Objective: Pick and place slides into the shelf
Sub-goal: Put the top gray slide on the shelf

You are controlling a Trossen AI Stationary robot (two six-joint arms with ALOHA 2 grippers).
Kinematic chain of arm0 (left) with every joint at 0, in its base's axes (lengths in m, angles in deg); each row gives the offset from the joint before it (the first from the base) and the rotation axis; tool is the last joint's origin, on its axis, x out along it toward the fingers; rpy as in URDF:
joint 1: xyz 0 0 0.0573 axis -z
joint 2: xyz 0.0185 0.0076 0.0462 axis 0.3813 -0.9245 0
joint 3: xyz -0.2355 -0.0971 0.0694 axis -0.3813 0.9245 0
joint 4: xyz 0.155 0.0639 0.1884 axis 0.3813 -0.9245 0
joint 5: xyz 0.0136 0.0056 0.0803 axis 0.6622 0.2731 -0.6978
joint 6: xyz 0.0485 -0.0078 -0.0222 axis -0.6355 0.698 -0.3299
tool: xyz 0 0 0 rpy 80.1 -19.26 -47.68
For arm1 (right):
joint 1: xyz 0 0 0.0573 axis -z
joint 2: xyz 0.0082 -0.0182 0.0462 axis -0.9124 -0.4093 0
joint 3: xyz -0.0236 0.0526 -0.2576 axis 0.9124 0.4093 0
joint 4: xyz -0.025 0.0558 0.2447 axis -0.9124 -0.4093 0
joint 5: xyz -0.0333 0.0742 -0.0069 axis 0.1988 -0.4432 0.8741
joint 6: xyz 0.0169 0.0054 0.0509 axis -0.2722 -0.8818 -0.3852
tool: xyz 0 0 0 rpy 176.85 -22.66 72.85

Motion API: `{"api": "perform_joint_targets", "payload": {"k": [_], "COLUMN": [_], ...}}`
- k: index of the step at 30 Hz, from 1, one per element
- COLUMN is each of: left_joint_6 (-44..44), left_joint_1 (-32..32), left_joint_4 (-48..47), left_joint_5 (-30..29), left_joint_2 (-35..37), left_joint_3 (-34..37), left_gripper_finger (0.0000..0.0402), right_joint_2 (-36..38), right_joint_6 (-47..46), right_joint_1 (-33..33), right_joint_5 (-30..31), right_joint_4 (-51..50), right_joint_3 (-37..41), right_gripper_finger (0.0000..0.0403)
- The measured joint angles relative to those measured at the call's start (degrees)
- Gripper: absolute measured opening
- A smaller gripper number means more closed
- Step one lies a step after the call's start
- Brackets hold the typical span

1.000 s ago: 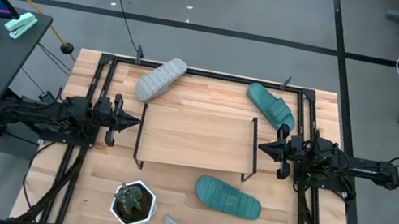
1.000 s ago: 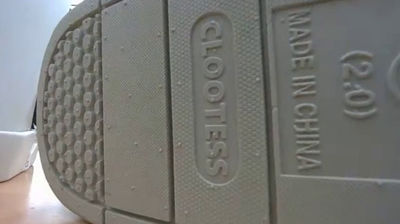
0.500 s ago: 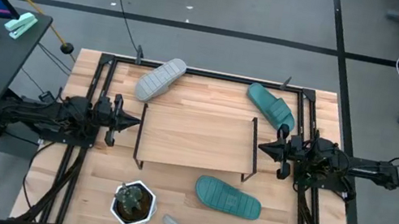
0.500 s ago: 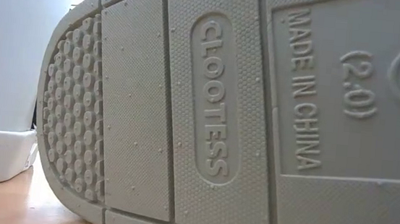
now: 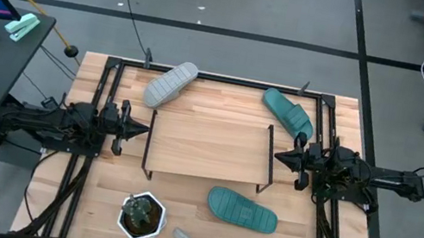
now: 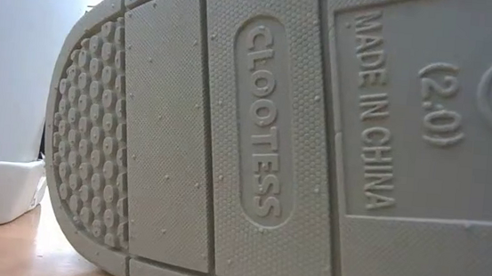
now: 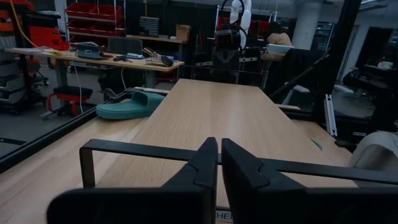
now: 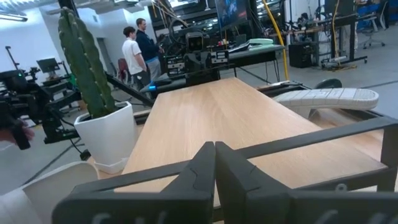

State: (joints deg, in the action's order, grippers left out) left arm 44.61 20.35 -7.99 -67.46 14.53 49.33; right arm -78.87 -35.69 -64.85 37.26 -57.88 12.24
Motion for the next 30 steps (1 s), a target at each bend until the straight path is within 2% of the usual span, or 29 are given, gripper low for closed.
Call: {"api": "perform_joint_targets", "payload": {"k": [8, 14, 17, 20, 24, 27, 30], "left_joint_6": [-0.5, -0.1, 4.4, 7.8, 6.9, 2.9, 2.0], "left_joint_1": [0.0, 0.0, 0.0, 0.0, 0.0, 0.0, 0.0], "left_joint_4": [0.2, 1.3, 1.3, 1.6, 7.5, 9.7, 10.2], "left_joint_5": [0.0, -0.4, -0.9, -1.4, -1.5, -2.3, -5.8], "left_joint_2": [0.0, 0.0, 0.0, 0.0, 0.0, -0.1, -0.9], "left_joint_3": [0.0, 0.0, 0.0, 0.0, 0.0, -1.5, -4.9], "left_gripper_finger": [0.0032, 0.0035, 0.003, 0.0025, 0.0023, 0.0024, 0.0022], "right_joint_2": [0.0, 0.0, 0.0, 0.0, 0.0, 0.0, -0.3], "right_joint_6": [-11.6, -13.0, -13.6, -13.1, -12.1, -5.2, 1.0], "right_joint_1": [0.0, 0.0, 0.0, 0.0, 0.0, 0.0, 0.0], "right_joint_5": [0.0, 0.0, 0.2, 0.3, 5.1, 9.0, 11.3], "right_joint_4": [-1.5, -1.7, -1.7, -1.5, 3.1, 3.9, -0.7], "right_joint_3": [0.0, 0.0, 0.0, 0.0, -1.0, -6.0, -13.0], "right_gripper_finger": [0.0018, 0.0018, 0.0018, 0.0018, 0.0018, 0.0018, 0.0018]}}
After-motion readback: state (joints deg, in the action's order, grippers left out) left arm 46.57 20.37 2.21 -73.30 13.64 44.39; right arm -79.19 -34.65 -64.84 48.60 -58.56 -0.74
